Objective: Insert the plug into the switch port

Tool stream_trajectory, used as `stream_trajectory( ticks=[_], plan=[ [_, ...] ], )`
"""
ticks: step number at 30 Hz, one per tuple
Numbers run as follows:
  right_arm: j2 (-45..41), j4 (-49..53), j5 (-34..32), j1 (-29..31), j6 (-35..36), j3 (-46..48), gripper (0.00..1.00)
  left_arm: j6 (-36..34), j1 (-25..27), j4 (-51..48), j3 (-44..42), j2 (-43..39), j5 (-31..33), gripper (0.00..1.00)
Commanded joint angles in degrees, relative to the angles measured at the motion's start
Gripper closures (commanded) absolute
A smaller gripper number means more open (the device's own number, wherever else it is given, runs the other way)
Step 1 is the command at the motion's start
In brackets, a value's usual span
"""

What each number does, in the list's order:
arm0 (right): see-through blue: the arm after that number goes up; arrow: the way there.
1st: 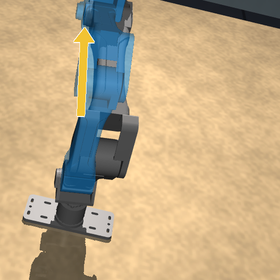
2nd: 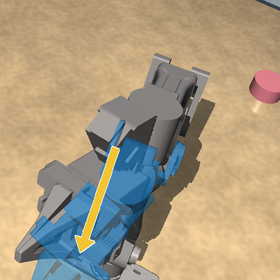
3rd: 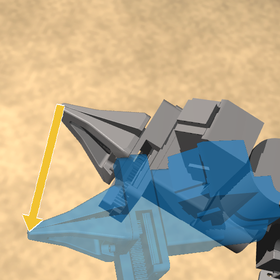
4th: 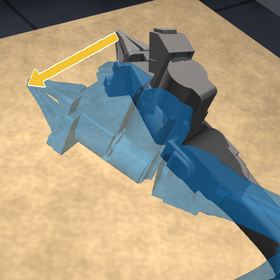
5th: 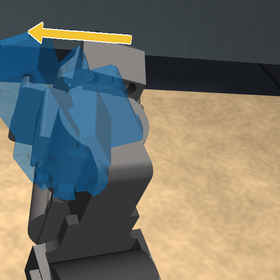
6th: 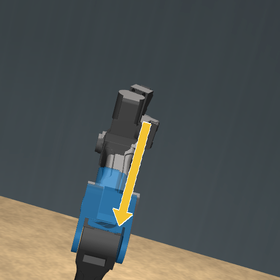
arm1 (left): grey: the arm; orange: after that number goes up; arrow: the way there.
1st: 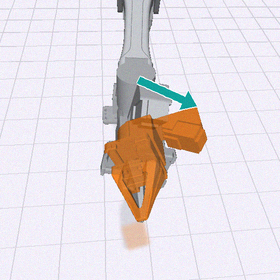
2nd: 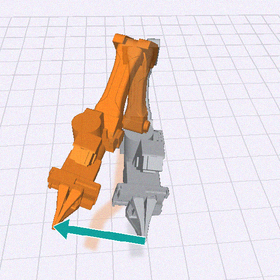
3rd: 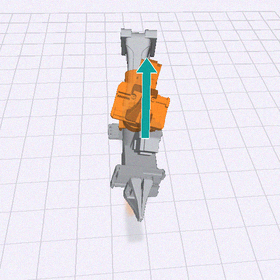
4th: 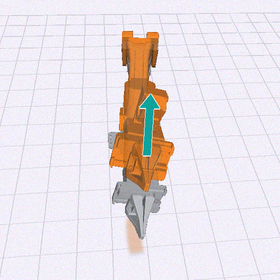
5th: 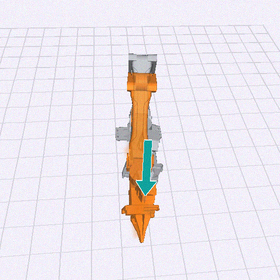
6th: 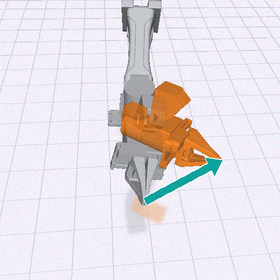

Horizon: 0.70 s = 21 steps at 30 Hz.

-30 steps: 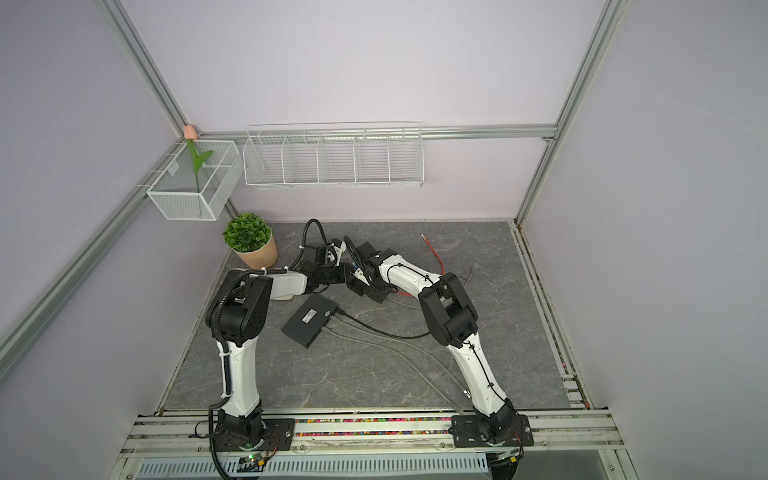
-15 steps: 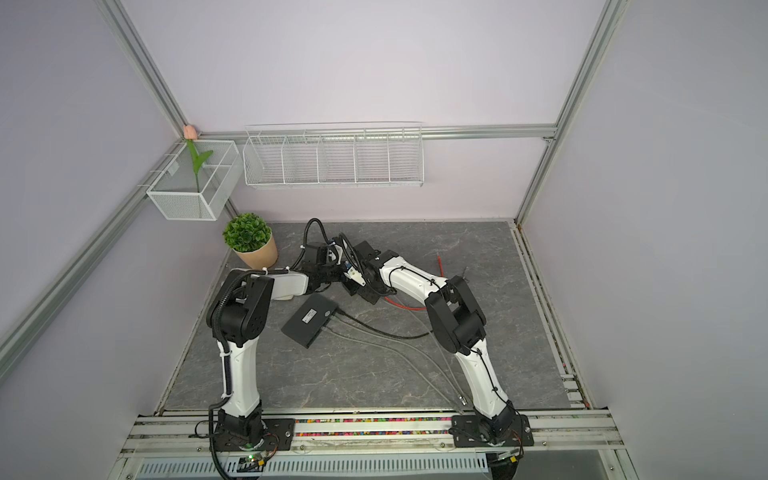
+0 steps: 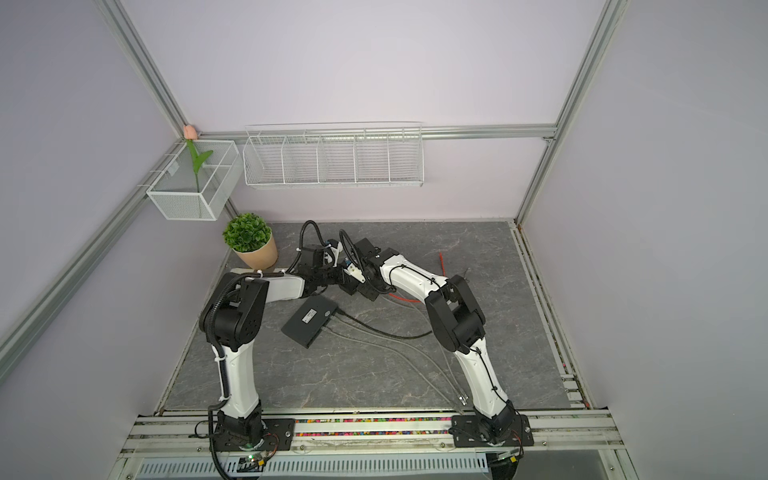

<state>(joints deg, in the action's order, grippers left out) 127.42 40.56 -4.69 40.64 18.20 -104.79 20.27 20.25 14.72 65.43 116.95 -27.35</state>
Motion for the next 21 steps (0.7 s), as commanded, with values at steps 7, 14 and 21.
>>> stream_trajectory(
  ticks=[7, 14, 21],
  plan=[
    [4.76, -2.18, 0.72, -1.16, 0.15, -3.09, 0.93, 1.35, -2.50, 0.73, -2.18, -2.75, -2.35, 0.43],
    [5.18, -2.08, 0.91, -1.30, 0.29, -3.27, 0.93, 0.84, -2.17, -0.52, 0.36, 0.95, -4.36, 0.58],
    [5.08, -2.17, 1.50, -1.31, 0.24, -3.49, 0.93, -0.65, -1.27, -3.73, 3.12, 3.28, -4.69, 0.62]
  ],
)
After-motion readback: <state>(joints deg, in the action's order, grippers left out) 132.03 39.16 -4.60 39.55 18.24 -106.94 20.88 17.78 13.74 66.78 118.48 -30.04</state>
